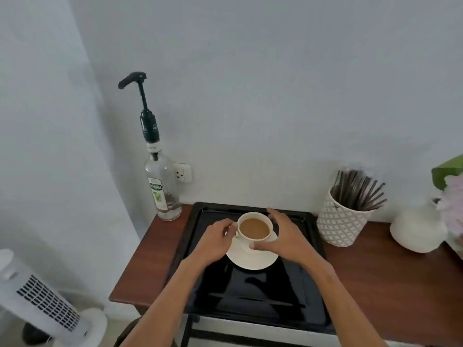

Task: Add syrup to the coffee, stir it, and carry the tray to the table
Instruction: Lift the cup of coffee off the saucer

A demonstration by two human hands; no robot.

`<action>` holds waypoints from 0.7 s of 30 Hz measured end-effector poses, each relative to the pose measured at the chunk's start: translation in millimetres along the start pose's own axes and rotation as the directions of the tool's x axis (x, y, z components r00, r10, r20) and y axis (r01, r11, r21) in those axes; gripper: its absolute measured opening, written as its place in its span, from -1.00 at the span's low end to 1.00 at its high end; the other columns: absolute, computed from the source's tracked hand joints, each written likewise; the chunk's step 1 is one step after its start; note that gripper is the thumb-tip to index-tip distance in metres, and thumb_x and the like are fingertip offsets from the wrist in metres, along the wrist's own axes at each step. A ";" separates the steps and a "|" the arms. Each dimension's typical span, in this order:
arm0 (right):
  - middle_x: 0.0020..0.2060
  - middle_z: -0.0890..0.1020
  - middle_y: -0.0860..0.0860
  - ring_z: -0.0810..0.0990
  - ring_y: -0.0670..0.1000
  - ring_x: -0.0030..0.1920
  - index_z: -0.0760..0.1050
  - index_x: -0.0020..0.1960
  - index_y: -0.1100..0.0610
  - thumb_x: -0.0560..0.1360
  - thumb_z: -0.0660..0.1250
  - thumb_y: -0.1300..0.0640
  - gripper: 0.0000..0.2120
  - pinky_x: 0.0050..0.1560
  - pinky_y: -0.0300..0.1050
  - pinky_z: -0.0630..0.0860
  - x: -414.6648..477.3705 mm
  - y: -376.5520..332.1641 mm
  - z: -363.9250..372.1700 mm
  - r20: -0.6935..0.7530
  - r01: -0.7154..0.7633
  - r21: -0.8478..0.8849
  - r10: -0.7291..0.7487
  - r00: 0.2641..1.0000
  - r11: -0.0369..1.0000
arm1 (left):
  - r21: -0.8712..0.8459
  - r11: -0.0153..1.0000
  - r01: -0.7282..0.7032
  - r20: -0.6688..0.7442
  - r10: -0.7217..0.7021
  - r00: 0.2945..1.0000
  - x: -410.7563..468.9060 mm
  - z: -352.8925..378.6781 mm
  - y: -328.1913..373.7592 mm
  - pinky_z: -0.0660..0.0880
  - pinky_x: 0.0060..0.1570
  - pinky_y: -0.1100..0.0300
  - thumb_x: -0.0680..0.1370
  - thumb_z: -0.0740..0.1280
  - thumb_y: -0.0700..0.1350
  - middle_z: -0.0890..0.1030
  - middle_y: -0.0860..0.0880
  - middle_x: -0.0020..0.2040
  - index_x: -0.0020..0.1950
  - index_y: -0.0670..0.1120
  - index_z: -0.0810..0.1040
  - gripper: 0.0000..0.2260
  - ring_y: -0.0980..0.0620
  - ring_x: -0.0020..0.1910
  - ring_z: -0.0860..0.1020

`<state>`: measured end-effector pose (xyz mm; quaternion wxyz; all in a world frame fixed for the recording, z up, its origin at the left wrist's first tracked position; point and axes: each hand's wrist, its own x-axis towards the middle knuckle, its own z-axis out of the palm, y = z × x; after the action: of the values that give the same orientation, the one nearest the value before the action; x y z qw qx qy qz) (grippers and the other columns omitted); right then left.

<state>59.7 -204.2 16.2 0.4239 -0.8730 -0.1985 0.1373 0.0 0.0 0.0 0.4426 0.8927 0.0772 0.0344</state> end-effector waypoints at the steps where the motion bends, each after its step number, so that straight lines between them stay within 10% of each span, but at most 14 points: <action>1: 0.53 0.37 -0.05 0.37 0.00 0.51 0.18 0.64 0.00 0.13 0.68 -0.25 0.23 0.34 -0.14 0.29 1.6 2.8 1.8 -0.023 -0.006 -0.005 0.006 1.000 1.000 | -0.029 1.000 -0.006 -0.042 0.004 0.999 3.6 4.9 -1.5 0.49 -0.04 0.15 0.67 0.18 0.01 0.69 0.03 -0.06 0.05 -0.05 0.63 -0.74 0.05 -0.06 0.62; 8: 0.16 0.62 -0.37 0.55 -0.34 0.19 0.46 0.26 -0.30 0.13 0.72 -0.14 -0.23 0.18 -0.25 0.49 5.7 21.7 17.0 -0.090 0.013 0.095 -0.005 0.996 0.995 | -0.212 0.976 0.051 -0.196 -0.093 0.976 16.6 17.4 -12.9 0.31 -0.42 0.33 0.67 0.19 0.04 0.58 0.07 -0.40 -0.29 -0.05 0.52 -0.63 0.20 -0.43 0.47; 21: 0.13 0.66 -0.35 0.62 -0.25 0.19 0.54 0.26 -0.21 0.12 0.72 -0.16 -0.25 0.26 -0.15 0.54 7.2 24.1 18.9 -0.146 0.079 0.131 -0.059 0.988 0.988 | -0.435 0.897 0.073 -0.213 -0.181 0.960 30.6 35.0 -11.3 0.33 -0.38 0.26 0.68 0.18 -0.01 0.46 -0.04 -0.49 -0.42 -0.23 0.43 -0.49 0.09 -0.46 0.39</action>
<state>64.0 -201.4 -14.8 0.4999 -0.8421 -0.1883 0.0736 33.5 -15.6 -30.4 0.6137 0.7569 0.1813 0.1326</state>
